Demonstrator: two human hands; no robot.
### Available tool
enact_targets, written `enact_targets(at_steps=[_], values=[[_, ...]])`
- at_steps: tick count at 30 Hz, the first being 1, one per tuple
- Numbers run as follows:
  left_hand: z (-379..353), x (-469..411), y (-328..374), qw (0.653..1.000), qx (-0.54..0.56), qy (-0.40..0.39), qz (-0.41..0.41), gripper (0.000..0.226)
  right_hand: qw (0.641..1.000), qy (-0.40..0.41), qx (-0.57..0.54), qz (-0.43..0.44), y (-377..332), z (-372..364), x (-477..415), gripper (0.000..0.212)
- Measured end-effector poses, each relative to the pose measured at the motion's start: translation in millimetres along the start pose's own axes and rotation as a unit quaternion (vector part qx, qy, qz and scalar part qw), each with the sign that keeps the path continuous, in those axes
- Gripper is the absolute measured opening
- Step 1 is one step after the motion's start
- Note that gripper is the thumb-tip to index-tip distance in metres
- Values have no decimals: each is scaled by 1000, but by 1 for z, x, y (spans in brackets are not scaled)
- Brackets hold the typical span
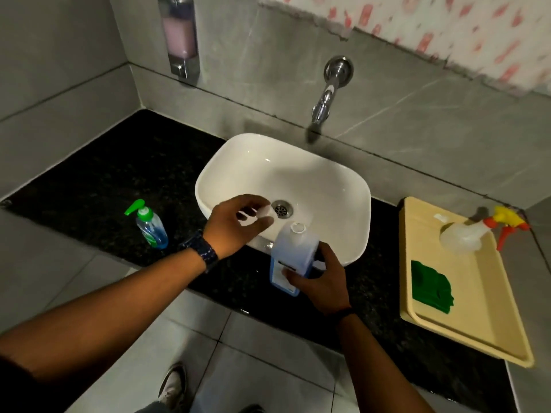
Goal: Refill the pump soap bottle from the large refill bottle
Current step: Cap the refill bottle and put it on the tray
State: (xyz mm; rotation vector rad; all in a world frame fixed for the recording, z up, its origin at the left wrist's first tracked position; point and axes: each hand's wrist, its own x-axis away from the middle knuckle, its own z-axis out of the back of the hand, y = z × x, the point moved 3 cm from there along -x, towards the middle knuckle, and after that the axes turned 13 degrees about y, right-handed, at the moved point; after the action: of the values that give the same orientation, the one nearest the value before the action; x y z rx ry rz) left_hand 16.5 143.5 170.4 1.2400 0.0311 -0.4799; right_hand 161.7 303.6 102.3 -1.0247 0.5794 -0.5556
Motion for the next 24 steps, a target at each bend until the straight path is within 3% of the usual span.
enact_targets(at_steps=[8, 24], values=[[11, -17, 84, 989, 7, -18, -144, 31, 1000, 16, 5, 21, -50, 3, -18, 59], [0, -14, 117, 969, -16, -137, -206, 43, 999, 27, 32, 32, -63, 23, -28, 61]])
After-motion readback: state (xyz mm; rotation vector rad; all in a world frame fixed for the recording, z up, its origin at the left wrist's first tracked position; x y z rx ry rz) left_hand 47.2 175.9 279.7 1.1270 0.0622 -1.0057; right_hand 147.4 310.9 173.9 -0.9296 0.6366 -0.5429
